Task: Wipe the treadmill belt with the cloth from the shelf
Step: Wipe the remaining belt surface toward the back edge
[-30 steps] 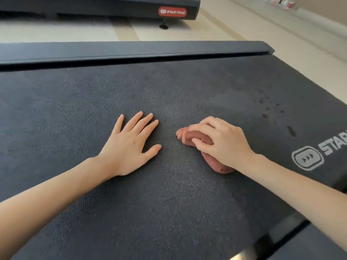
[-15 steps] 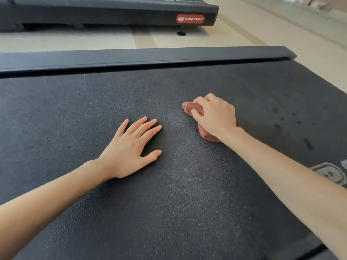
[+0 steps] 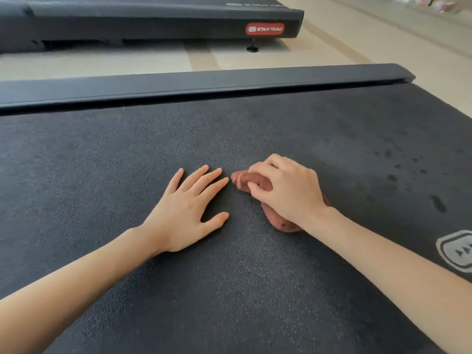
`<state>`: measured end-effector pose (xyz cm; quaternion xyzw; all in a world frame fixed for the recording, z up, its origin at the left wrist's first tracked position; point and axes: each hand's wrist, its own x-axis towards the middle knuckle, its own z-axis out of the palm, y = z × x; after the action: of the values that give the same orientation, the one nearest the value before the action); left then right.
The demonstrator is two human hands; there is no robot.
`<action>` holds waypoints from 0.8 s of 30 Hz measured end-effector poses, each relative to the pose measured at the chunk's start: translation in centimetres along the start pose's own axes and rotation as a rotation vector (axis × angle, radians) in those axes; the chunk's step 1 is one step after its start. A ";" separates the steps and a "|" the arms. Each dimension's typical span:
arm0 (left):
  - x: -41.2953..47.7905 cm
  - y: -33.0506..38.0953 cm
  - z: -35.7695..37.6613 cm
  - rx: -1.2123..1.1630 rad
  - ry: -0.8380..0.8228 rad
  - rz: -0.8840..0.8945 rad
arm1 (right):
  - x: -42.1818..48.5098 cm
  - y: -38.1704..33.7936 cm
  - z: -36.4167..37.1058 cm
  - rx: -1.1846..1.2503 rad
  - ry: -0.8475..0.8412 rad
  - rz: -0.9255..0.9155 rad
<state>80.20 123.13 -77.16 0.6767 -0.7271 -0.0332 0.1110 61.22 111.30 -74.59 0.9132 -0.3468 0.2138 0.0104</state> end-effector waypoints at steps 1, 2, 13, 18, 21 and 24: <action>0.0 0.0 0.0 -0.001 -0.001 -0.001 | 1.3 0.1 0.5 -0.020 -0.020 0.024; 0.0 0.0 0.0 0.004 -0.002 -0.003 | 2.6 0.3 1.1 -0.031 -0.042 0.050; 0.2 0.6 -0.7 0.048 -0.094 -0.021 | 0.2 -0.4 -0.1 -0.048 -0.069 0.067; 1.6 2.5 -0.7 0.029 -0.131 -0.053 | -7.2 2.2 -3.9 -0.037 -0.074 0.026; 2.9 5.0 -0.3 -0.013 -0.134 0.024 | -8.1 6.5 -5.3 -0.072 -0.070 0.223; 4.1 8.3 0.8 -0.001 -0.158 0.034 | -7.3 11.7 -5.6 -0.151 -0.099 0.511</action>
<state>71.74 119.70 -75.80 0.6594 -0.7450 -0.0849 0.0544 46.74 107.95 -73.90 0.8020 -0.5811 0.1382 0.0075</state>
